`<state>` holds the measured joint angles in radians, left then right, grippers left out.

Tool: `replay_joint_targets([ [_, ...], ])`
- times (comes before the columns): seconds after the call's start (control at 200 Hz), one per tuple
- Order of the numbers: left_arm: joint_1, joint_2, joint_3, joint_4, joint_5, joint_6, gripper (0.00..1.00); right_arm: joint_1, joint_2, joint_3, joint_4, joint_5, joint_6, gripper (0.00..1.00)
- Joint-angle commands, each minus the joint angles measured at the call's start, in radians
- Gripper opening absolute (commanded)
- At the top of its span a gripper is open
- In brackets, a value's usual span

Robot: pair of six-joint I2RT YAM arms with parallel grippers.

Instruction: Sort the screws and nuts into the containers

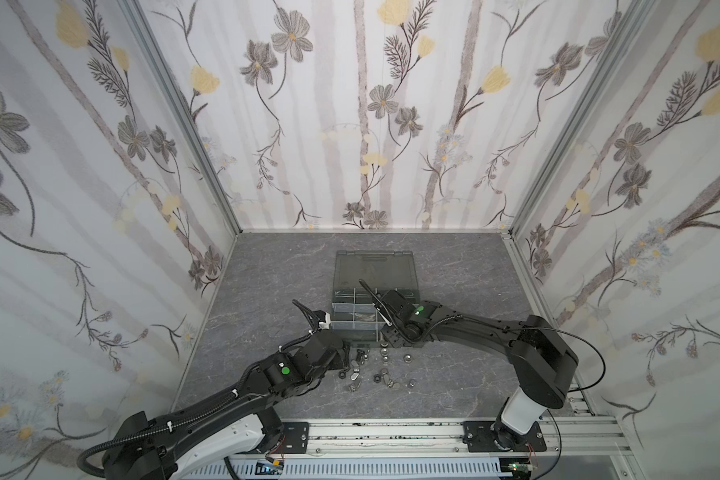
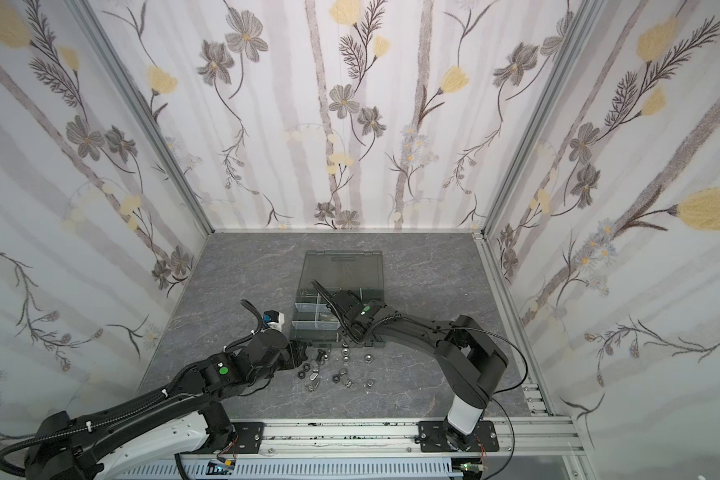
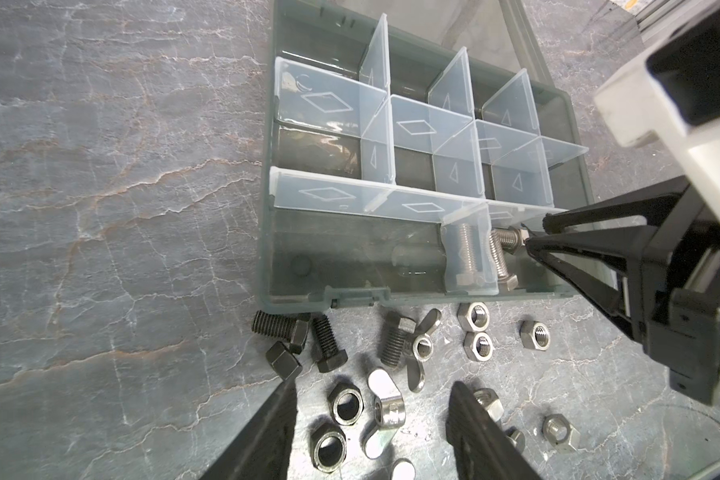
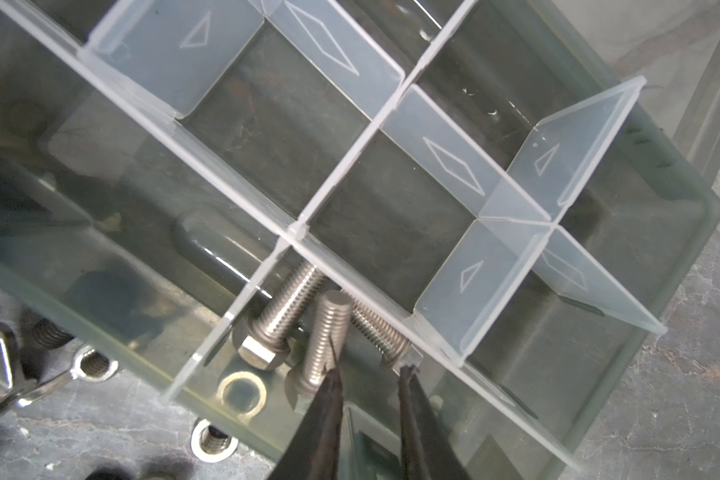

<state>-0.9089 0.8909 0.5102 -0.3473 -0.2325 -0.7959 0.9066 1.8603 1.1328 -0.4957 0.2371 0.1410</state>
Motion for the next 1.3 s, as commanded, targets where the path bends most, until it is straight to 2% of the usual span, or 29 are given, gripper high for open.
replay_joint_targets([
  [0.0, 0.001, -0.001, 0.008, 0.009, -0.011, -0.008, 0.61, -0.002, -0.016, -0.005, 0.022, -0.005, 0.015, 0.28],
  [0.335, 0.001, -0.005, 0.001, 0.008, 0.0, -0.012, 0.61, -0.002, -0.132, -0.043, 0.038, -0.035, 0.094, 0.3],
  [0.705, 0.002, 0.01, -0.021, 0.008, 0.029, -0.027, 0.61, 0.0, -0.339, -0.173, 0.142, -0.116, 0.27, 0.31],
  [1.049, -0.001, 0.031, -0.059, 0.007, 0.019, -0.08, 0.53, -0.001, -0.496, -0.32, 0.213, -0.136, 0.387, 0.33],
  [1.299, -0.001, 0.032, -0.085, 0.008, 0.006, -0.097, 0.51, 0.0, -0.529, -0.358, 0.225, -0.135, 0.422, 0.33],
])
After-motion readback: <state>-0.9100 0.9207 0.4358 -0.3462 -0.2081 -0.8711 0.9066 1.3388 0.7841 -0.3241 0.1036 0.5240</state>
